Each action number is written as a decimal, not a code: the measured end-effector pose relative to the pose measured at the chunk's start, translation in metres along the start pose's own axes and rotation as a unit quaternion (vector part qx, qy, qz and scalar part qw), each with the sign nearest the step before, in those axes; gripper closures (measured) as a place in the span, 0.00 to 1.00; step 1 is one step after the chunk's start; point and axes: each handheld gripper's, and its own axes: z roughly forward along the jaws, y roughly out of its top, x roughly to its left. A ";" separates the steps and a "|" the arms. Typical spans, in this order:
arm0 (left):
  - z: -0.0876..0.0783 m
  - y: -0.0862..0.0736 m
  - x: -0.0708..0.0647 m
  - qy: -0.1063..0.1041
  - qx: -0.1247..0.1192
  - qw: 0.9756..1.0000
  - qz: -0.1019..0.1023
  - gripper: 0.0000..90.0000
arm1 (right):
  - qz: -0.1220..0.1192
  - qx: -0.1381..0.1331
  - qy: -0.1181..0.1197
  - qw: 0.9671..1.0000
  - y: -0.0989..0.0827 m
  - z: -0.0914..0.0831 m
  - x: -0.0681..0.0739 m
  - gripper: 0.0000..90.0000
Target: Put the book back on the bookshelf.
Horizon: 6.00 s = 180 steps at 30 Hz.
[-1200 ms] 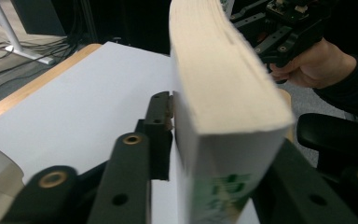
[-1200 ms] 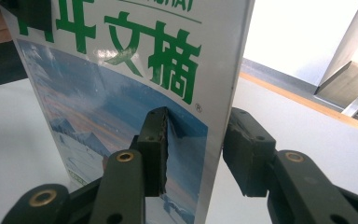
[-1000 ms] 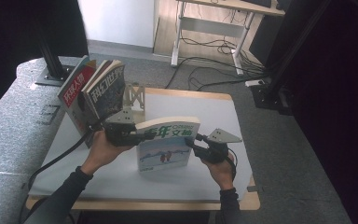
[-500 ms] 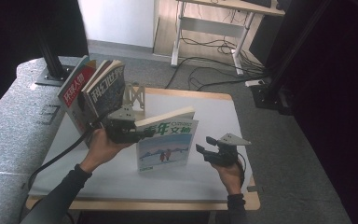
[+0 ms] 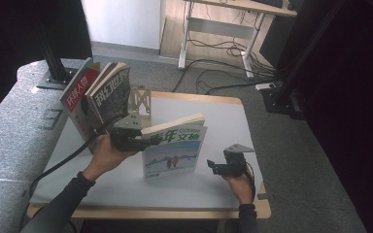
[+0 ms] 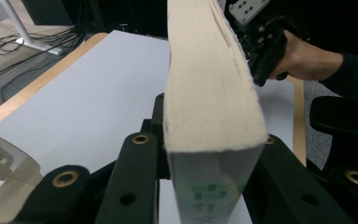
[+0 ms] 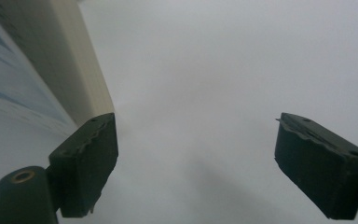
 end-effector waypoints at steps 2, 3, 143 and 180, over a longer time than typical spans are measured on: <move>0.000 0.000 -0.001 0.000 0.000 1.000 0.002 0.81 | -0.001 0.010 -0.009 1.000 -0.003 0.004 0.000 0.10; 0.000 0.000 -0.002 -0.001 0.000 1.000 0.004 0.81 | -0.002 0.016 -0.012 1.000 -0.005 0.006 0.000 0.08; -0.028 0.013 0.107 0.226 -0.074 0.961 -0.139 0.82 | -0.003 0.044 -0.016 0.999 -0.031 0.029 -0.010 0.00; -0.047 -0.002 0.069 0.222 0.031 0.968 -0.111 0.75 | -0.002 0.045 -0.015 0.999 -0.031 0.029 -0.010 0.00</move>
